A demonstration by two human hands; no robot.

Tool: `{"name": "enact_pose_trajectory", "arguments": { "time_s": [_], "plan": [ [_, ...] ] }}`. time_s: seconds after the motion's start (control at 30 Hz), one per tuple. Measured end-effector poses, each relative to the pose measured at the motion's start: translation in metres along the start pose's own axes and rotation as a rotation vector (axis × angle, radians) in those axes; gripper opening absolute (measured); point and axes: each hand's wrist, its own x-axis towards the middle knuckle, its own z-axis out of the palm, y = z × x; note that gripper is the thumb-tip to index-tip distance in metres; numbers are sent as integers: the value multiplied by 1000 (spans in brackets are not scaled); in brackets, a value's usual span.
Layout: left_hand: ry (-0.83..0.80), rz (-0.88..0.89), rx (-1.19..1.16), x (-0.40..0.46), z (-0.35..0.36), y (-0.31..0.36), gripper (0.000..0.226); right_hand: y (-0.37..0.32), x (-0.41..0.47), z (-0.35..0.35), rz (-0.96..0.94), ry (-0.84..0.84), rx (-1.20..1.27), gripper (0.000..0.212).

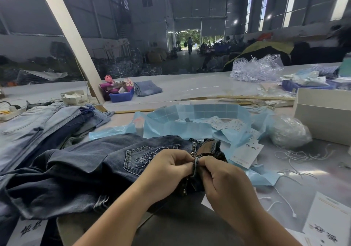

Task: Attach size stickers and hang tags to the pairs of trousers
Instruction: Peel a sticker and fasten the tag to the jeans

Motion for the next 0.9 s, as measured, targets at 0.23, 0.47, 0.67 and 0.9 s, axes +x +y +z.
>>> {"name": "enact_pose_trajectory", "arguments": {
  "time_s": [0.23, 0.47, 0.67, 0.9],
  "plan": [
    [393, 127, 257, -3, 22, 13, 17, 10, 7, 7, 148, 52, 192, 15],
    [302, 451, 372, -11, 28, 13, 9, 10, 17, 12, 366, 274, 444, 29],
    [108, 382, 217, -7, 25, 7, 8, 14, 21, 12, 403, 326, 521, 30],
    [34, 149, 51, -2, 21, 13, 11, 7, 25, 11, 302, 366, 366, 20]
  ]
}}
